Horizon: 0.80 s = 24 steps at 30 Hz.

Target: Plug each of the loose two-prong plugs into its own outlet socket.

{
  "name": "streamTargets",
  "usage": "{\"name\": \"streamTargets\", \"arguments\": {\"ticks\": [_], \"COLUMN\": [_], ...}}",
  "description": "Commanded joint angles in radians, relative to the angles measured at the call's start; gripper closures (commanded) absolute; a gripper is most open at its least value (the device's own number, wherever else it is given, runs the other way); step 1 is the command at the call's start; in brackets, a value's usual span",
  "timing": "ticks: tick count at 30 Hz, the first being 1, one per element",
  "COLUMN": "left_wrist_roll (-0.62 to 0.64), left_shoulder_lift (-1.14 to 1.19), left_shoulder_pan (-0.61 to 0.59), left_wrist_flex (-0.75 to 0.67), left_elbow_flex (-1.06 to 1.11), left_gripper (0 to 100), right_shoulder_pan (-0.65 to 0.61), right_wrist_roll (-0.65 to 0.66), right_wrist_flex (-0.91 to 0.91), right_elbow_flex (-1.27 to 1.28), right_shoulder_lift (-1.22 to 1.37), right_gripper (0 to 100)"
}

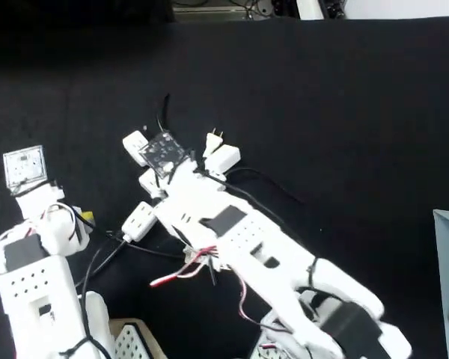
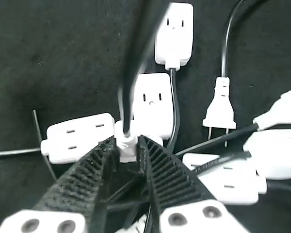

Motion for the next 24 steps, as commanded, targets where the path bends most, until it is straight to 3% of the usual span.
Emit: {"name": "streamTargets", "arguments": {"ticks": [1, 24], "left_wrist_roll": [0.026, 0.023], "left_shoulder_lift": [-0.055, -0.072], "left_shoulder_pan": [-0.010, -0.010], "left_wrist_flex": [-0.086, -0.087], "left_elbow_flex": [0.065, 0.114], "left_gripper": [75, 75], "right_shoulder_pan": [-0.028, -0.100], "right_wrist_roll": [0.015, 0.018], "right_wrist_flex": [-0.032, -0.103], "right_elbow_flex": [-0.085, -0.077], "right_shoulder_lift": [0.044, 0.124], "right_gripper": [98.6, 98.6]}}
